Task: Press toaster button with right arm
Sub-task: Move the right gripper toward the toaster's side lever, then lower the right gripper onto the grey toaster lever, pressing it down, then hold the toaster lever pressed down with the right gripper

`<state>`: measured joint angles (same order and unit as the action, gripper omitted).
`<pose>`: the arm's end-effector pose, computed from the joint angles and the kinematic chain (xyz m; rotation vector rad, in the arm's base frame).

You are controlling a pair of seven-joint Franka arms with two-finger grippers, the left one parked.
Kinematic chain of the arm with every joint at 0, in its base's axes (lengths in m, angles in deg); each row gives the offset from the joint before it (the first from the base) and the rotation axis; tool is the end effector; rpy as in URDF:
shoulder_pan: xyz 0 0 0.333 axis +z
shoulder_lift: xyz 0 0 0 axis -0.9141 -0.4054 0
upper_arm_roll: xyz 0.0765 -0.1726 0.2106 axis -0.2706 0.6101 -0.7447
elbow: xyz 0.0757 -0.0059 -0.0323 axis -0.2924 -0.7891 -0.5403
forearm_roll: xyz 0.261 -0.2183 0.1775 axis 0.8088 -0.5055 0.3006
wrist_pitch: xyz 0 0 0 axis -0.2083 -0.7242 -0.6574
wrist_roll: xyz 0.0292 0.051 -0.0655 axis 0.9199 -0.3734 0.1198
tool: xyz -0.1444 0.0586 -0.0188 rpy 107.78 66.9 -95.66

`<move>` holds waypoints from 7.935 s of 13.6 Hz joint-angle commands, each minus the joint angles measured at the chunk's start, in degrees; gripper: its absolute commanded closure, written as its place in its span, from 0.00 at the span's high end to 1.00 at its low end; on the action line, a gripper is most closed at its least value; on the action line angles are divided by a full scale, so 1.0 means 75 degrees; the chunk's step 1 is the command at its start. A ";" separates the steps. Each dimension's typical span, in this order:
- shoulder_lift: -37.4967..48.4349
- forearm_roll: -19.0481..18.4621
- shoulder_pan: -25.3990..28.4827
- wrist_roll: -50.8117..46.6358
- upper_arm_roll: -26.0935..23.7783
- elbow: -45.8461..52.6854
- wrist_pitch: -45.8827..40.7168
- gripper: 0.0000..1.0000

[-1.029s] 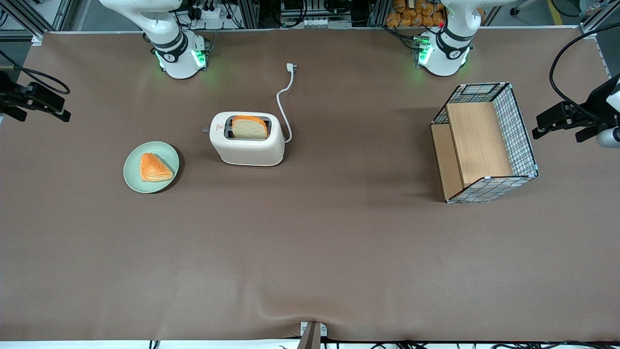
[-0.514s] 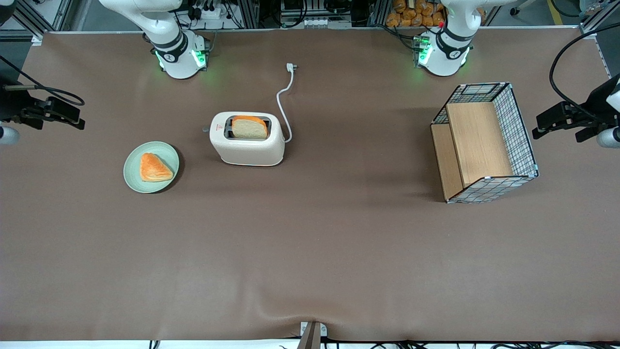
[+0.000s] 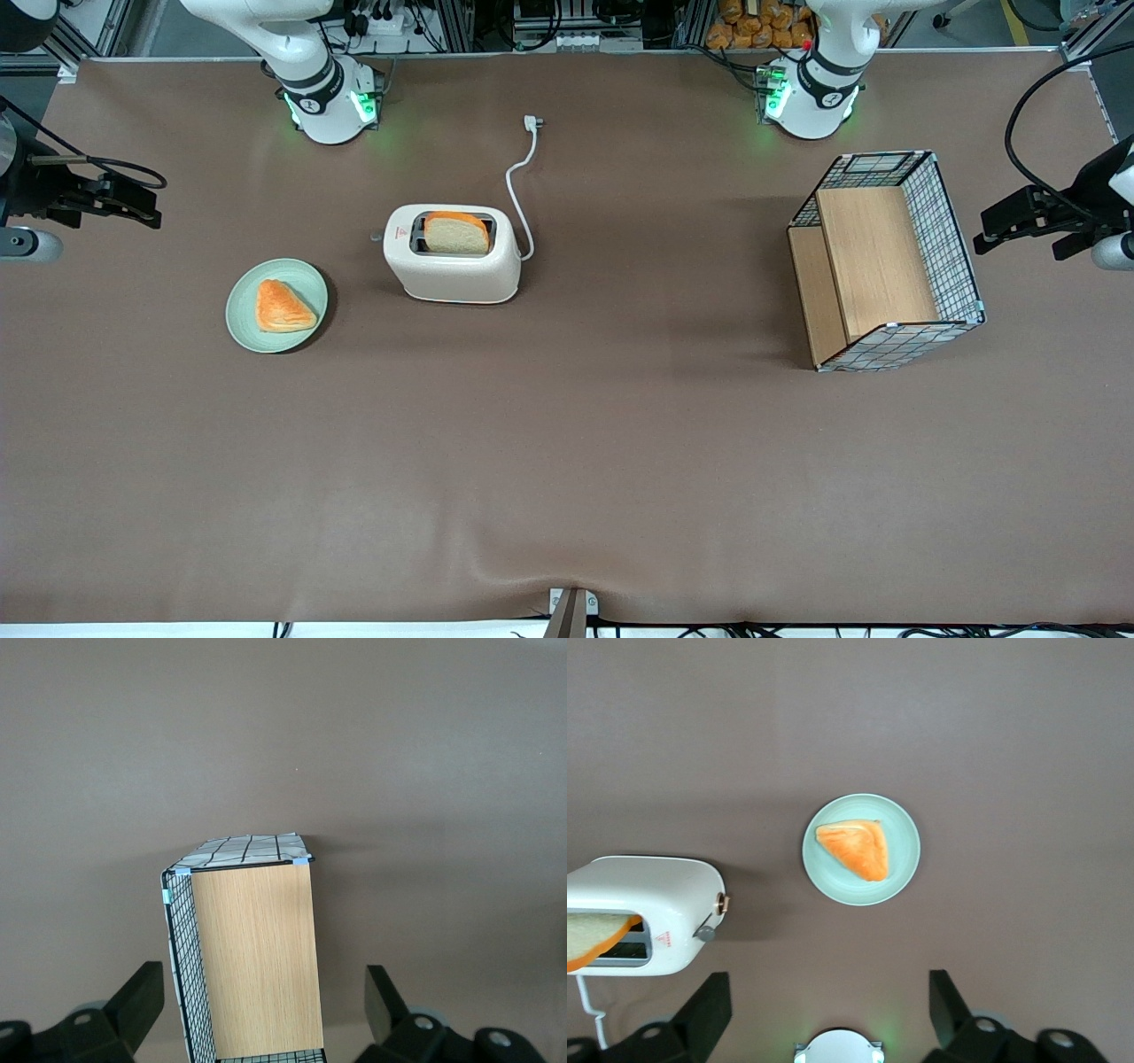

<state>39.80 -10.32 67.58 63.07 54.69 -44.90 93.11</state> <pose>0.5256 0.0040 0.5371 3.1069 0.0056 -0.2586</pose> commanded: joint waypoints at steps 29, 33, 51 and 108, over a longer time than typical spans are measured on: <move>0.1706 0.4022 0.1052 -0.0191 0.0043 -0.7653 0.5391 0.00; 0.1543 0.4092 0.1112 -0.0202 0.0031 -0.7724 0.5402 0.00; 0.0757 0.4432 0.1593 -0.0191 0.0043 -0.7724 0.6246 0.00; -0.0567 0.4948 0.2191 0.1333 0.0019 -0.8017 0.8449 0.00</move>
<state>40.09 22.47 80.97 66.99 54.98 -104.04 147.65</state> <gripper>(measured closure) 0.991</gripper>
